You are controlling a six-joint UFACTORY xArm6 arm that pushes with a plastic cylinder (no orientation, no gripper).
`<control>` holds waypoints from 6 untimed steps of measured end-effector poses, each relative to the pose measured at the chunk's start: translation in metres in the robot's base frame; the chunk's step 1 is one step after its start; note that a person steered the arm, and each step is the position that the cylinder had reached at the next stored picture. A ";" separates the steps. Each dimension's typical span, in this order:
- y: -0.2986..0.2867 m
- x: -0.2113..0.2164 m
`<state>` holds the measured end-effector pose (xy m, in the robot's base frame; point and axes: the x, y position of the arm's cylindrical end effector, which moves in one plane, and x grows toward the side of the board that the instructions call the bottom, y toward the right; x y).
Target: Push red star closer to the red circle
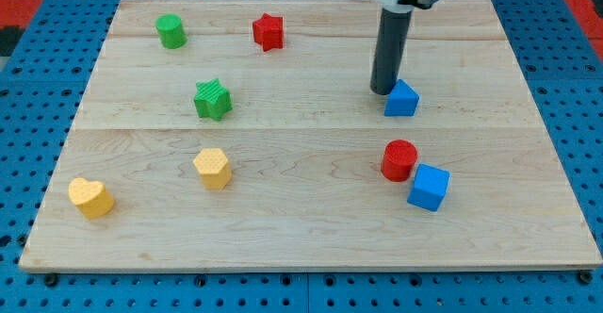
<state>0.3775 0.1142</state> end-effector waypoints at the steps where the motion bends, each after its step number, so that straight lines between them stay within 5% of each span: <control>1: 0.022 0.000; 3: 0.051 0.071; 6: 0.010 -0.099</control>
<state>0.2782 0.1245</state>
